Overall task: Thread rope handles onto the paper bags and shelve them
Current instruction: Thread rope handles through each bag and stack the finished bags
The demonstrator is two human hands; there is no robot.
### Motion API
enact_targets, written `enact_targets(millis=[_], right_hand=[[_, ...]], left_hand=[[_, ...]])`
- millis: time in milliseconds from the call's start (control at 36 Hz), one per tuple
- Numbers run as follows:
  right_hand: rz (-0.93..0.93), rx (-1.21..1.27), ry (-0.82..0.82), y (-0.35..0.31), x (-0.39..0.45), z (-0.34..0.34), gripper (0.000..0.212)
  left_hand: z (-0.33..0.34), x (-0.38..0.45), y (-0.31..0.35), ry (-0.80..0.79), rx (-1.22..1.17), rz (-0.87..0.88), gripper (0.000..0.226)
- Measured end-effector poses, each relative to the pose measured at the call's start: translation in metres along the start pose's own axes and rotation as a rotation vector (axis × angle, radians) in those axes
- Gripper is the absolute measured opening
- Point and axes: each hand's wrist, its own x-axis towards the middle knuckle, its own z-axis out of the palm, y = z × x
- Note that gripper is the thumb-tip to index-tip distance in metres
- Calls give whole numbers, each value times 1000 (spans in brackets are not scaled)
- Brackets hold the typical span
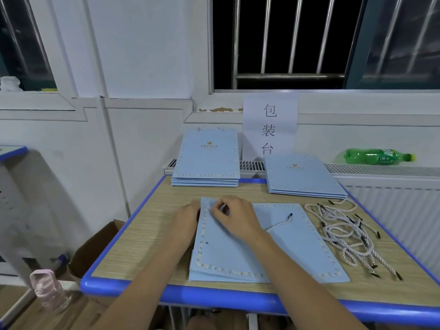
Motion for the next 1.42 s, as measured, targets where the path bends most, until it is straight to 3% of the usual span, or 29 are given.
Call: enact_targets(millis=[167,306,528,639,722,778,944,1194,1278,1417], right_hand=[[-1,-18,-19,-2,0,0,20],[3,3,-41,-6,-1,0,20],[79,116,-24,-4,-1,-1,19],[125,181,-29,-4,0,-1,17],[166,221,-41,-3,0,-2,22],[189,228,-50,-3,1,-2,23],[248,352,-54,-3,4,0,24],[317,654,-48,-2,10,2,32],[305,727,-62,-4,10,0,33],[273,549,-188,-2,12,-11,31]], left_hand=[[-4,1,8,-17,91,130,38],[-5,7,-4,-92,-117,123,15],[-9,7,-4,-187,-288,65,22],[-13,7,0,-211,-472,-68,28],[-13,13,4,-184,-626,-289,40],[-13,13,3,-176,-606,-331,35],[-15,6,-4,-218,-438,-80,29],[-10,12,-7,-169,-399,-71,42],[-11,11,-5,-162,-382,-61,33],[-10,10,-5,-131,-314,-46,42]])
